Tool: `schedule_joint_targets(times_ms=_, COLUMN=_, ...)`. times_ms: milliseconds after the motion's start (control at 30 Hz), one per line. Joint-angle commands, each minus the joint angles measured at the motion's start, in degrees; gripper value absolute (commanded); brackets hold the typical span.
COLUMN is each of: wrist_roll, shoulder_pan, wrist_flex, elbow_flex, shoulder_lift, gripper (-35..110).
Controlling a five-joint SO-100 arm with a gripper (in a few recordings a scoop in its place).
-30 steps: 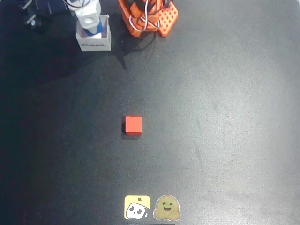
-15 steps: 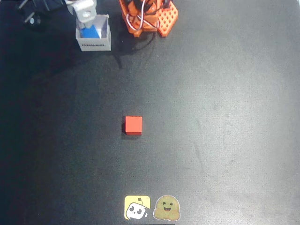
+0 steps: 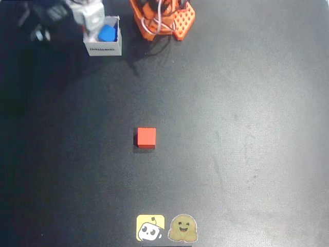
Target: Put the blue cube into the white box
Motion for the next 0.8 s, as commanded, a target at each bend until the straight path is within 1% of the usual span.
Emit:
schedule_joint_targets(times_ms=0, wrist_roll=-3.6, shoulder_pan=-10.63, wrist_flex=-1.67, elbow_flex=-6.42, shoulder_lift=-1.49, gripper=0)
schedule_joint_targets(times_ms=100, wrist_roll=-5.62, shoulder_pan=-21.01, wrist_flex=-3.96, elbow_flex=-9.58, shoulder_lift=-3.43, gripper=0)
schedule_joint_targets(times_ms=167, wrist_roll=-8.17, shoulder_pan=-27.51, wrist_flex=-6.33, elbow_flex=-9.76, shoulder_lift=-3.96, gripper=0)
schedule_joint_targets(times_ms=233, wrist_roll=-8.7, shoulder_pan=-34.01, wrist_flex=-7.73, elbow_flex=-9.05, shoulder_lift=-3.87, gripper=0)
schedule_joint_targets(times_ms=333, wrist_roll=-10.63, shoulder_pan=-42.01, wrist_flex=-7.73, elbow_flex=-8.88, shoulder_lift=-2.81, gripper=0)
schedule_joint_targets(times_ms=500, wrist_roll=-14.68, shoulder_pan=-52.12, wrist_flex=-6.5, elbow_flex=-6.24, shoulder_lift=3.6, gripper=0)
schedule_joint_targets(times_ms=633, wrist_roll=-14.41, shoulder_pan=-59.24, wrist_flex=-7.29, elbow_flex=1.85, shoulder_lift=14.41, gripper=0)
schedule_joint_targets(times_ms=767, wrist_roll=-13.97, shoulder_pan=-63.19, wrist_flex=-8.53, elbow_flex=8.96, shoulder_lift=24.96, gripper=0)
